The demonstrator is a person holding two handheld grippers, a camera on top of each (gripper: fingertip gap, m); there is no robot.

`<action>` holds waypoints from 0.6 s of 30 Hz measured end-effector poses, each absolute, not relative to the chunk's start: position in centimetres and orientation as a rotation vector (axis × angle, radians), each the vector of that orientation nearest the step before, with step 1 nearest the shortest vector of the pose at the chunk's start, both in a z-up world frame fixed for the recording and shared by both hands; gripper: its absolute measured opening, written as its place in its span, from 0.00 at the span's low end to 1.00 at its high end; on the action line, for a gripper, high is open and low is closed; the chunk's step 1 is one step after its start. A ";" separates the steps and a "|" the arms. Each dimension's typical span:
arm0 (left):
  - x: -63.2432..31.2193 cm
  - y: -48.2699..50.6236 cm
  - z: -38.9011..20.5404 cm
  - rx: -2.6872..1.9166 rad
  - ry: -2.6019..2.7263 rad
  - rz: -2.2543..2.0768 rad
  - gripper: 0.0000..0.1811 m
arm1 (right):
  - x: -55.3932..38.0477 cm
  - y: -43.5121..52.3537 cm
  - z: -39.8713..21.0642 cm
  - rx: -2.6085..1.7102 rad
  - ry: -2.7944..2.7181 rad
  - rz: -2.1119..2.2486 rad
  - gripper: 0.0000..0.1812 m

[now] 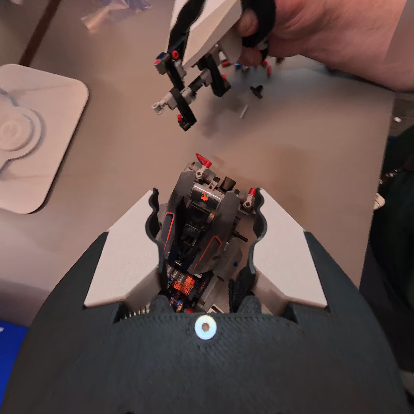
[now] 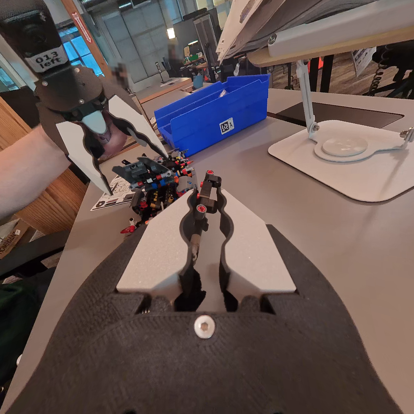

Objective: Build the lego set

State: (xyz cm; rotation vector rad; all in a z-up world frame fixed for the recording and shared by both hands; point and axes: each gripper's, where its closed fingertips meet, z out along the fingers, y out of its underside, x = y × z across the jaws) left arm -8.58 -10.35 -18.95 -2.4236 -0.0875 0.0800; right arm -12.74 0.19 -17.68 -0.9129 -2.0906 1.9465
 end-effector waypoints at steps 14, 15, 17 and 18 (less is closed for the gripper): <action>-9.7 -14.2 -19.9 -2.258 -0.636 1.046 0.33 | -12.1 -0.1 -16.1 -0.876 -2.049 2.012 0.08; -9.8 -14.1 -20.2 -2.268 -0.640 1.066 0.29 | -12.0 -0.3 -16.2 -0.870 -2.056 2.007 0.08; -10.1 -13.9 -20.2 -2.247 -0.661 1.092 0.19 | -12.0 -0.4 -16.5 -0.864 -2.070 1.984 0.08; -10.2 -13.8 -20.1 -2.234 -0.665 1.093 0.15 | -12.0 -0.4 -16.6 -0.866 -2.073 1.976 0.08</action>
